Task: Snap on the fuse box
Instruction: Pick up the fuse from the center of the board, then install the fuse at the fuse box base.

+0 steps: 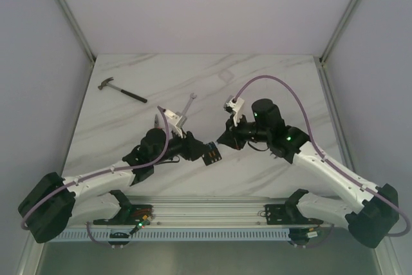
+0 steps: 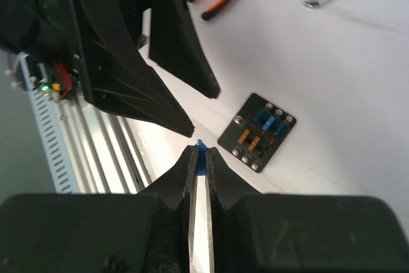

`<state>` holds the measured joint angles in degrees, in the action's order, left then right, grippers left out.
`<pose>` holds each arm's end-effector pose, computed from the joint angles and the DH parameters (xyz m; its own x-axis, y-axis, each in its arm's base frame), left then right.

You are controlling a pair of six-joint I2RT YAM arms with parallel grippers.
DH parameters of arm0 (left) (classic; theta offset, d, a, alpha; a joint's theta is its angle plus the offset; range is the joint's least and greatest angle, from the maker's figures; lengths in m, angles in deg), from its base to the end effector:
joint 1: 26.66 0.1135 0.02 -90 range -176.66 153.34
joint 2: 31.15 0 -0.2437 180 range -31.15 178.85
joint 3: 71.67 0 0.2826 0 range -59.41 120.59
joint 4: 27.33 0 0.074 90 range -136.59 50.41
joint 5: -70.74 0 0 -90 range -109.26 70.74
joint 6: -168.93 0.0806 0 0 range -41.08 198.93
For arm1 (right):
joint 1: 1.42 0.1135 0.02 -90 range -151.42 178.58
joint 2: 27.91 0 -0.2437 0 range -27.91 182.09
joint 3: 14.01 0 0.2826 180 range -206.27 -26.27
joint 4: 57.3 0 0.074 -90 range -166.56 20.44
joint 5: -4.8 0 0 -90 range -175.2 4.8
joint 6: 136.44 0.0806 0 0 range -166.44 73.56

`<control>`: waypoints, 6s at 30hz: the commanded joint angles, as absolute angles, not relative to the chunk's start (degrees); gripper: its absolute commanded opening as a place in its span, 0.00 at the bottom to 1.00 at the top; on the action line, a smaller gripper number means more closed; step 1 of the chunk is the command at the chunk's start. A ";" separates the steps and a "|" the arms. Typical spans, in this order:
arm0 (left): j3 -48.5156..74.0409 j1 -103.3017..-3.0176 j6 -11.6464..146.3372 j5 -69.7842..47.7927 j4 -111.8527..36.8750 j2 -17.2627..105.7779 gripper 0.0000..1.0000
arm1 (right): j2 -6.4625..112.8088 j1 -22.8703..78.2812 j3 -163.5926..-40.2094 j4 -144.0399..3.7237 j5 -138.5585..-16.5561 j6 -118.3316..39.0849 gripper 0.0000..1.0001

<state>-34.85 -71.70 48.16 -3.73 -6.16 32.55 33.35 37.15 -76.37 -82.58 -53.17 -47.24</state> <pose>0.2073 -0.2381 0.1891 -0.5055 -0.1914 -0.8413 0.7116 0.4590 -0.5319 0.2198 0.2299 0.2743 -0.3076 -0.2604 -0.9152 -0.9112 0.3576 0.2045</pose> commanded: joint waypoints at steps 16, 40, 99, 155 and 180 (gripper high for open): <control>-36.36 -71.39 25.67 -18.55 -12.65 44.33 0.63 | 49.53 52.56 -77.30 -83.71 -98.44 -31.88 0.00; -34.30 -70.62 22.25 -15.57 -9.97 54.10 0.42 | 62.20 53.77 -79.32 -79.67 -100.29 -29.30 0.00; -35.68 -70.65 18.27 -15.52 -8.05 55.07 0.30 | 67.27 56.98 -87.12 -91.81 -106.09 -22.97 0.33; -36.00 -70.62 17.67 -15.25 -7.26 55.69 0.29 | 78.56 51.86 -85.43 -96.15 -94.93 -21.71 0.00; -36.28 -70.61 17.16 -15.98 -7.96 55.34 0.29 | 66.75 51.08 -91.44 -96.37 -96.80 -23.27 0.24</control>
